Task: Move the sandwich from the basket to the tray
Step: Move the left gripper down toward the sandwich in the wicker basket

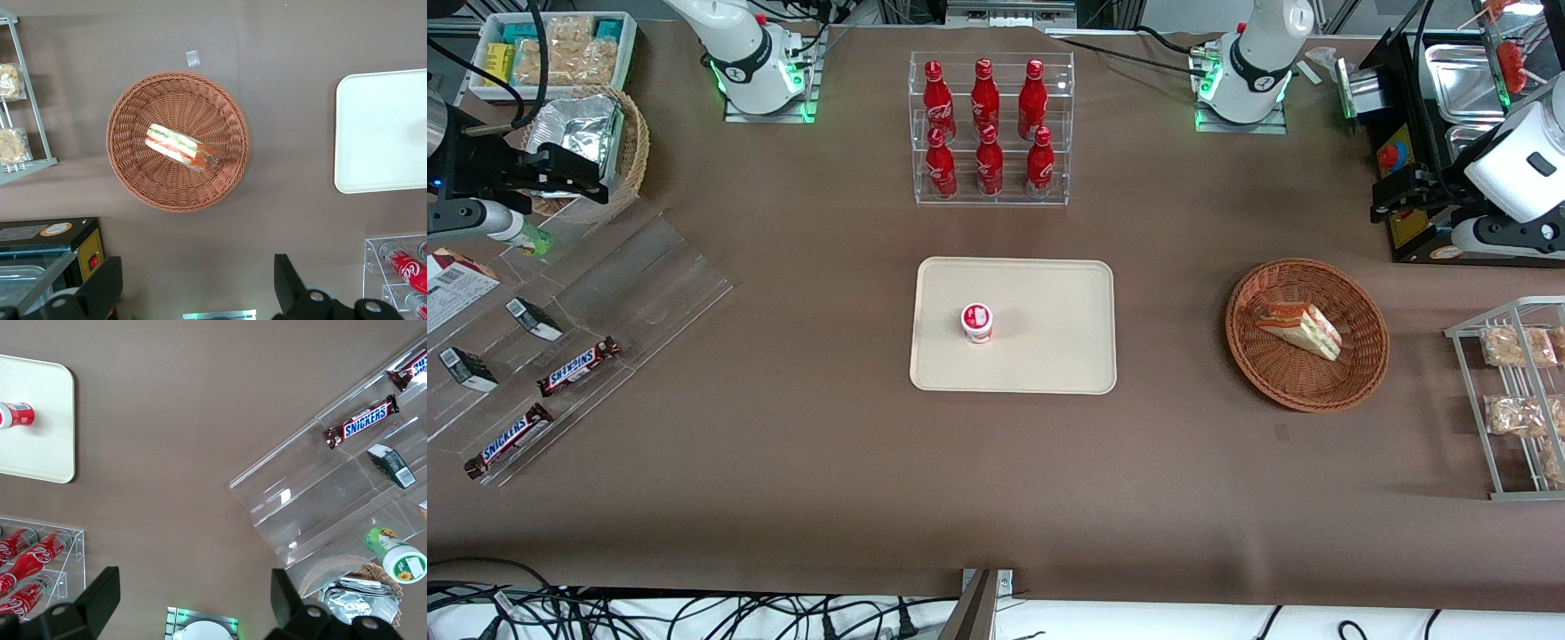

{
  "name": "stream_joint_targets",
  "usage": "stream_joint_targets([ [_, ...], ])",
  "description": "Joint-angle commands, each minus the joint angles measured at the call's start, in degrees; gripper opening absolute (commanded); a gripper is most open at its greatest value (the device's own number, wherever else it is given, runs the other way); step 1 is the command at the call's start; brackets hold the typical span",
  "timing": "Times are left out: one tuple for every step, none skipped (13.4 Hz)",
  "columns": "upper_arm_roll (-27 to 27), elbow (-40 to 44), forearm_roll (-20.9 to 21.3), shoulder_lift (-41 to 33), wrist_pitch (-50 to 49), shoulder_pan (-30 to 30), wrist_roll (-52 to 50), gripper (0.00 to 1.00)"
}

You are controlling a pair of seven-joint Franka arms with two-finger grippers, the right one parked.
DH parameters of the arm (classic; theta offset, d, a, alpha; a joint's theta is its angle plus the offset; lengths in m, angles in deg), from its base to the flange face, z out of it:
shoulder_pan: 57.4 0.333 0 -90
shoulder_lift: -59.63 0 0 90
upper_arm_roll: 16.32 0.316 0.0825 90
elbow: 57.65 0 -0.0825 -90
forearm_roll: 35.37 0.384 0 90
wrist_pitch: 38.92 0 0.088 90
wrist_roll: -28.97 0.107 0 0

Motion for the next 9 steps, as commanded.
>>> stream_joint_targets([
  [0.1, 0.4, -0.6, 0.3, -1.2, -0.4, 1.0, 1.00],
  [0.2, 0.4, -0.6, 0.3, -1.2, -0.3, 0.4, 1.00],
  [0.2, 0.5, -0.6, 0.7, -1.0, 0.0, 0.1, 1.00],
  [0.3, 0.3, -0.5, 1.0, -0.8, 0.0, -1.6, 1.00],
  [0.3, 0.2, -0.2, 1.6, -0.4, 0.1, -5.9, 1.00],
  [0.3, -0.4, -0.2, 2.1, 0.2, 0.4, -8.4, 1.00],
  [0.5, -2.3, -0.2, 2.2, 1.7, 0.6, -9.7, 1.00],
  [0.8, -5.1, -0.2, 1.8, 3.7, 1.3, -11.4, 1.00],
  [0.8, -7.1, -0.2, 1.7, 5.9, 2.6, -14.6, 1.00],
])
